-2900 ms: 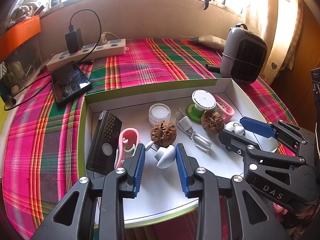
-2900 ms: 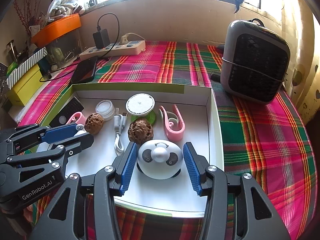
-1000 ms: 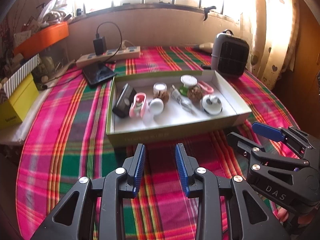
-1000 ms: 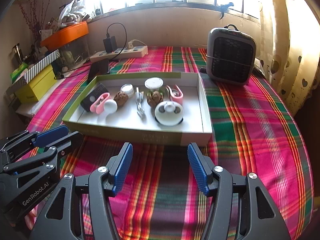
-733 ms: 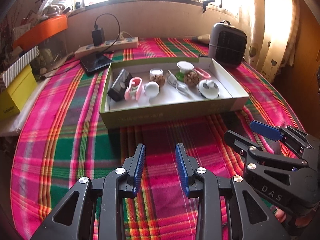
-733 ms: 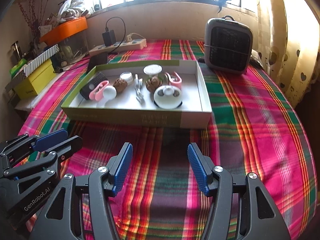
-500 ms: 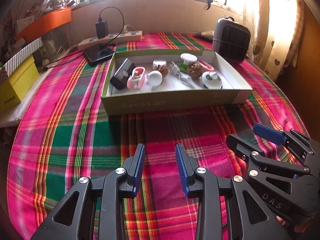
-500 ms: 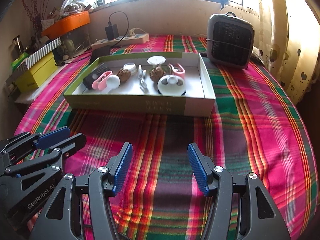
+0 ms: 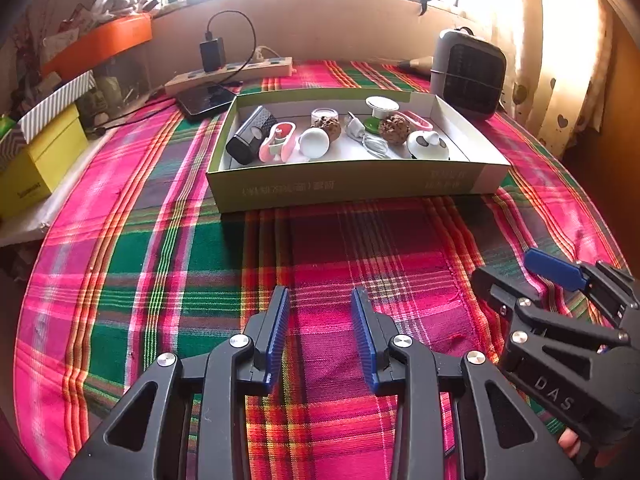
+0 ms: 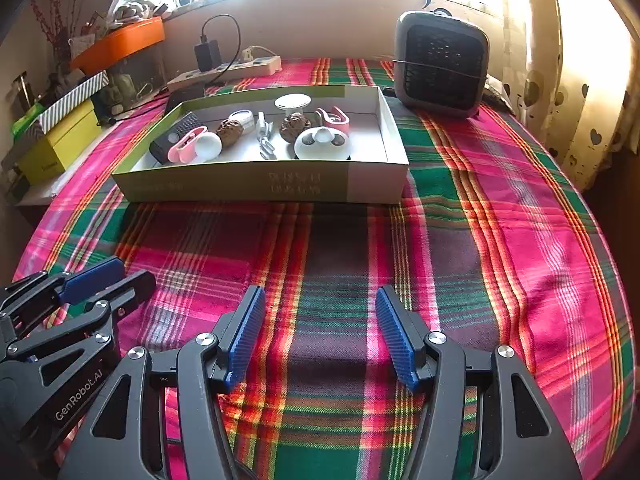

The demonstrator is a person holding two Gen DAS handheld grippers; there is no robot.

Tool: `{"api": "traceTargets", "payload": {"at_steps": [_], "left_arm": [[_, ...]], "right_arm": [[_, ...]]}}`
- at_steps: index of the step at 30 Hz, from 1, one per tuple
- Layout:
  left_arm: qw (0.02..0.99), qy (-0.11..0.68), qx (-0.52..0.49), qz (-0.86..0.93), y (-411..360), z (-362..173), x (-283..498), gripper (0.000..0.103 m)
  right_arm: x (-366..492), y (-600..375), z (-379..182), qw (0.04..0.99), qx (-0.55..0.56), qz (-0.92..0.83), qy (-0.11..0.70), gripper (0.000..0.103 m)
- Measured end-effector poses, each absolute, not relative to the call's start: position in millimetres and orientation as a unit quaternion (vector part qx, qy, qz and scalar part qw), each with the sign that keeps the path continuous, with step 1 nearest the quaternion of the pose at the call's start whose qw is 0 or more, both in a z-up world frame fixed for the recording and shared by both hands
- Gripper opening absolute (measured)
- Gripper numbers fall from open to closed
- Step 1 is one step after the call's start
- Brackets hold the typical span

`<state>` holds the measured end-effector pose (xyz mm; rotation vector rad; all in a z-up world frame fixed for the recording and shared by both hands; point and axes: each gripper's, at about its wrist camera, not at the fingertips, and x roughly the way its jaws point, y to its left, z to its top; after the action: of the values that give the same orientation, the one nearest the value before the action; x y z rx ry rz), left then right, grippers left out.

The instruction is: Organize objects

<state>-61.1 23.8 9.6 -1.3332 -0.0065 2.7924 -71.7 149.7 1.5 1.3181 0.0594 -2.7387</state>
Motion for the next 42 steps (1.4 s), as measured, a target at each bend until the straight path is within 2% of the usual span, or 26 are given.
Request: {"api": "traceTargets", "payload": {"at_steps": [42], "left_arm": [[0.014, 0.002, -0.425, 0.905, 27.5, 10.2, -54.4, 0.032]], "right_arm": [[-63.8, 151.8, 1.4, 0.039, 0.433, -0.9, 0.02, 0.06]]}}
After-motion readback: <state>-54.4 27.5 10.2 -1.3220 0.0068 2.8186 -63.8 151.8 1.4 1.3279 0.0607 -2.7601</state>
